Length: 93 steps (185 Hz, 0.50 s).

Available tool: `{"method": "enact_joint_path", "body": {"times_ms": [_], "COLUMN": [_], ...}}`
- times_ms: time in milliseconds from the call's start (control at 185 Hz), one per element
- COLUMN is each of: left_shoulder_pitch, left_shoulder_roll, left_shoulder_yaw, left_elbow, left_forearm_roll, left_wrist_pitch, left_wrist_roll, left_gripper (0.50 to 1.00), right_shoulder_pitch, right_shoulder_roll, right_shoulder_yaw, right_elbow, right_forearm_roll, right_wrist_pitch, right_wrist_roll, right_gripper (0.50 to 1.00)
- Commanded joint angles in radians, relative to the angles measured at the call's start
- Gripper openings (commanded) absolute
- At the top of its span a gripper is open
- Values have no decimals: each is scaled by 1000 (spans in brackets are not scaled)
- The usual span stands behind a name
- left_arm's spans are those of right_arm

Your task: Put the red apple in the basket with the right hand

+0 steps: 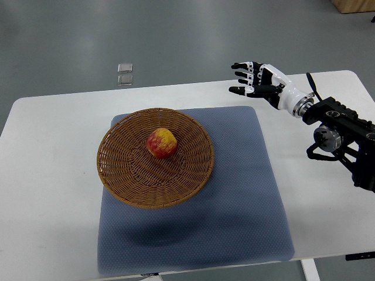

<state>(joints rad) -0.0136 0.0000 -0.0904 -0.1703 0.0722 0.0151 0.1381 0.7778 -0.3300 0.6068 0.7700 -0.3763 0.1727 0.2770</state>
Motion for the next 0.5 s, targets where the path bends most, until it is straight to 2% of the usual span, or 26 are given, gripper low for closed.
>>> {"method": "enact_joint_path", "body": {"times_ms": [0, 205, 497], "left_shoulder_pitch": [0, 0, 0], "left_shoulder_roll": [0, 0, 0], "left_shoulder_yaw": [0, 0, 0], "left_elbow": [0, 0, 0], "left_forearm_roll": [0, 0, 0], "left_wrist_pitch": [0, -1, 0], "left_wrist_roll": [0, 0, 0], "left_gripper": [1000, 1000, 1000], "right_shoulder_pitch": [-17, -75, -83], "right_shoulder_roll": [-6, -32, -32], "right_shoulder_yaw": [-1, -1, -1], "right_elbow": [-49, -78, -100], "right_forearm_roll": [126, 350, 366], "right_wrist_pitch": [4, 8, 10], "right_wrist_roll": [-4, 1, 4], "right_gripper": [917, 921, 921]}}
